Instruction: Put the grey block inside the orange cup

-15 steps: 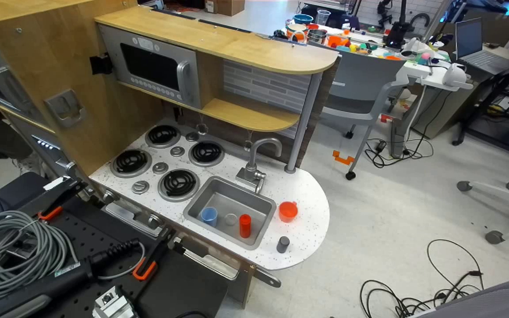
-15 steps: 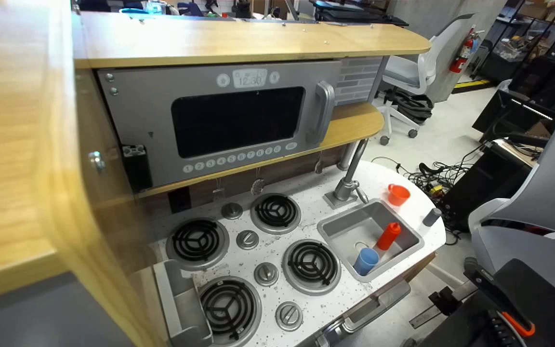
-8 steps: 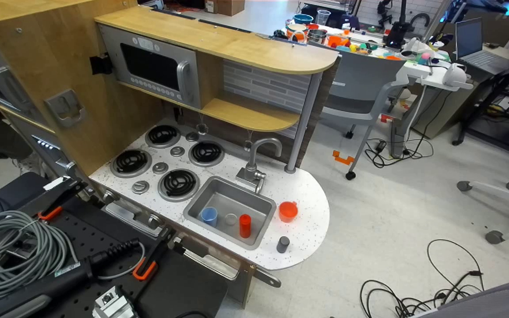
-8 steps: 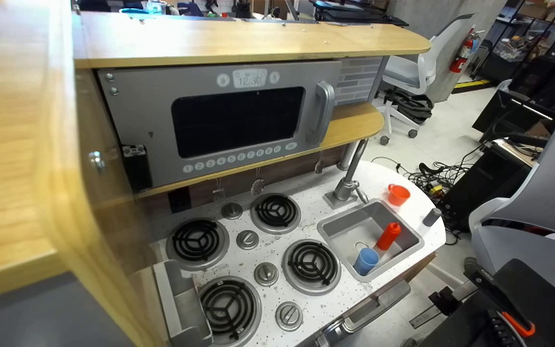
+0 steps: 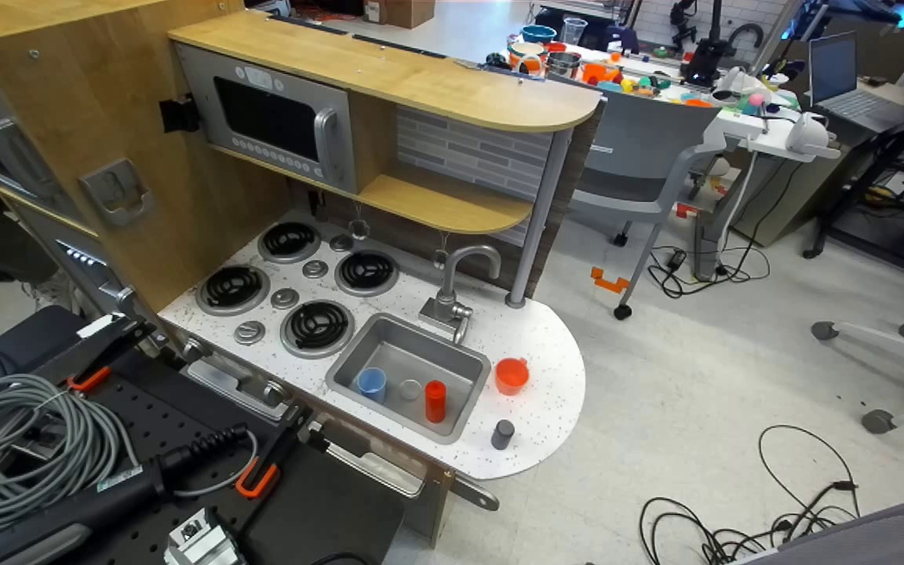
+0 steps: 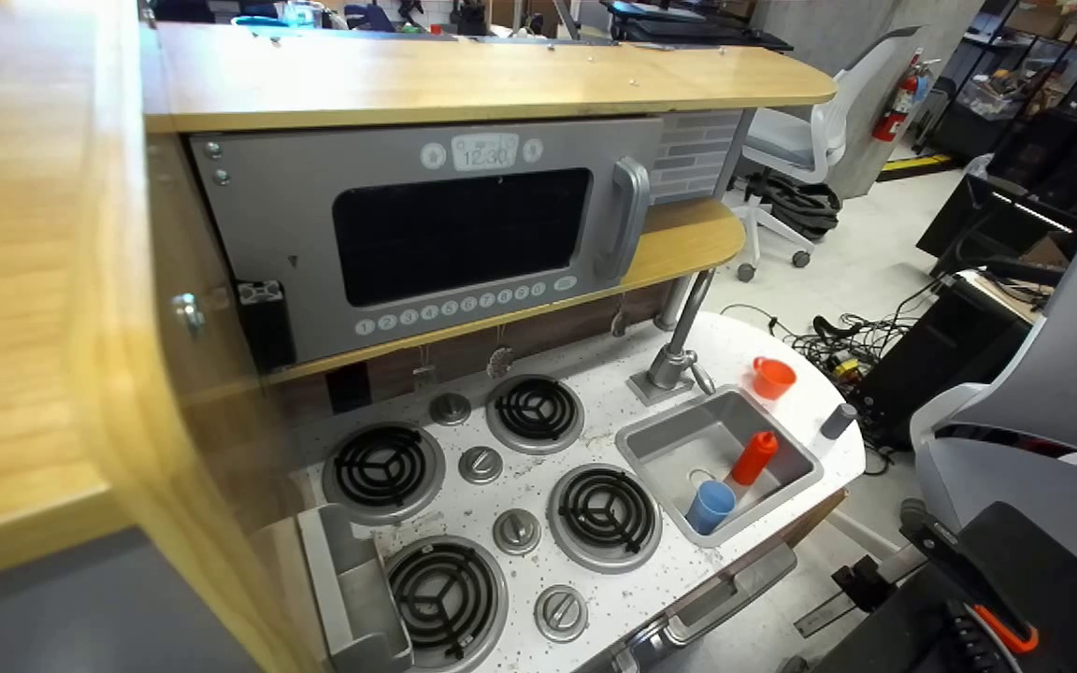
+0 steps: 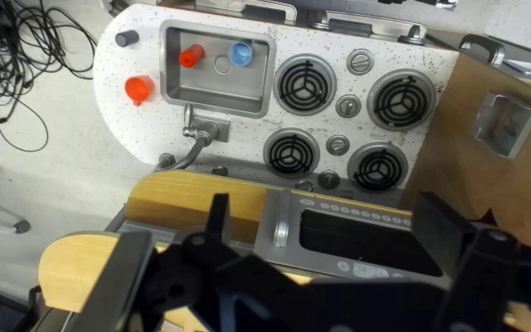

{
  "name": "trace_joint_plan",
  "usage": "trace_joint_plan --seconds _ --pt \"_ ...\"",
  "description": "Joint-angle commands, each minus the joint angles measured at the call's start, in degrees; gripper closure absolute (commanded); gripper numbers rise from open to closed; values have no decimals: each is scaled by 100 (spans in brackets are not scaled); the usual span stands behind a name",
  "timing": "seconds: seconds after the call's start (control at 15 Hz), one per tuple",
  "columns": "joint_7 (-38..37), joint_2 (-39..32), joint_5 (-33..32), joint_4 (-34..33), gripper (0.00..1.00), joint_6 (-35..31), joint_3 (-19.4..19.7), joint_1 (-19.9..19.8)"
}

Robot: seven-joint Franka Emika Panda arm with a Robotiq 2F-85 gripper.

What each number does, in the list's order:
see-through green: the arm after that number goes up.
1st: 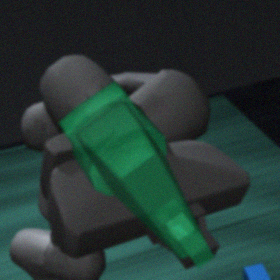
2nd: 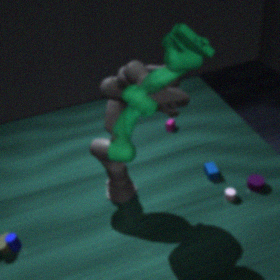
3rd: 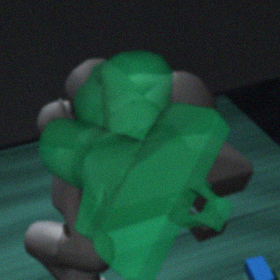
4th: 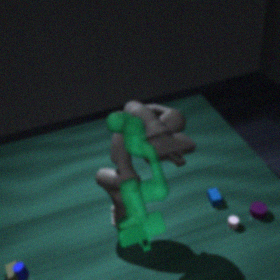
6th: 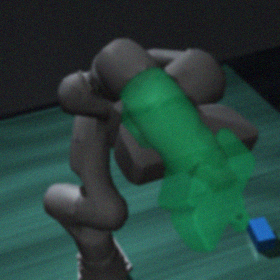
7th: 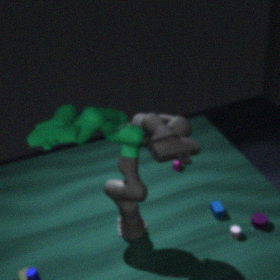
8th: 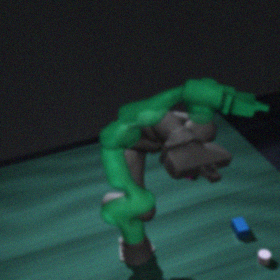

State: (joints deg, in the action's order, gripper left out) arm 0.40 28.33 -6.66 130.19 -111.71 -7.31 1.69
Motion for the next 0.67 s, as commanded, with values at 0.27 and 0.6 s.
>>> trace_joint_plan --seconds 0.27,0.6 --pt "-5 -684 -840 130 0 -686 536 -405" --pt "-78 -1387 -1617 566 0 -1888 945 -891"
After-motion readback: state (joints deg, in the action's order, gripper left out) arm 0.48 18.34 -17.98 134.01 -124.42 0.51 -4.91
